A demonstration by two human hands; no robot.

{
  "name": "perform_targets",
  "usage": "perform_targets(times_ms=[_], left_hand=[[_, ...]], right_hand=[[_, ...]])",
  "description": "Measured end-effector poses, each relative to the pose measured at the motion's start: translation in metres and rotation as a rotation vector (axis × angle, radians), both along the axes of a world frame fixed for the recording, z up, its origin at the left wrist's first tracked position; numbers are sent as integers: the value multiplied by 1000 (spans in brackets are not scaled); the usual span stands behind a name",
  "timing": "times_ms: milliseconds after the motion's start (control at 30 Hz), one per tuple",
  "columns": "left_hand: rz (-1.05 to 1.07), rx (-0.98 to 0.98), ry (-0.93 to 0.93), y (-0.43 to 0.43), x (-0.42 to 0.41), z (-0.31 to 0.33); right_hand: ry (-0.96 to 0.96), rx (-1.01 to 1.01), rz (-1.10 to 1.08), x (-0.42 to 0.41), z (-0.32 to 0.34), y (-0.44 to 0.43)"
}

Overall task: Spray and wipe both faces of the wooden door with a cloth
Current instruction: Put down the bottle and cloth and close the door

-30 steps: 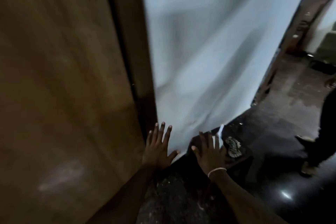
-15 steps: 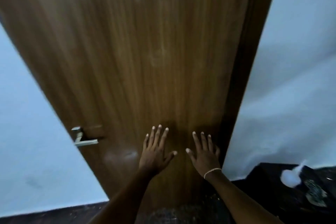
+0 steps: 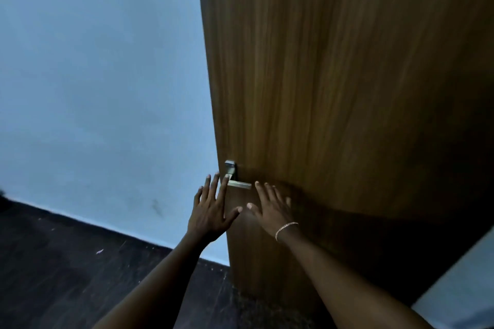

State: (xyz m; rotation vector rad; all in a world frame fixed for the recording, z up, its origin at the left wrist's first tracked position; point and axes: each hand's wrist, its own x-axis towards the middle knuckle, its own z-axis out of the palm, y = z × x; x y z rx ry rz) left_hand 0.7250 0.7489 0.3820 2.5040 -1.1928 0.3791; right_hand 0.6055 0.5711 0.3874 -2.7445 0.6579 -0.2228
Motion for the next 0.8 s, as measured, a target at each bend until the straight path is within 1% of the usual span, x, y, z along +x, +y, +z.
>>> perform_targets(times_ms=[100,333,433,533,600,633,667,800], left_hand=[[52,-11,12,11,27,-3],[184,25,64,2,68,-17],[227,19,84,-9,79,-20],[300,-17,119,-13,84,-22],[348,-46,142,-11,83,-28],[371,-50,154,-9,80,-32],[387,-45,174,-7,78,-37],[456,-6,251,1,68,-56]], right_hand=[[21,-8,81,51,3,5],[106,-53,142,137,-13,-22],[160,64,133,161,-32,-35],[58,165,88,169,-65,-27],[25,339,6,168,-84,-12],[13,395,-28,169,-91,-8],[-23,394,-22,169,-95,-8],[-164,563,7,172,-104,-11]])
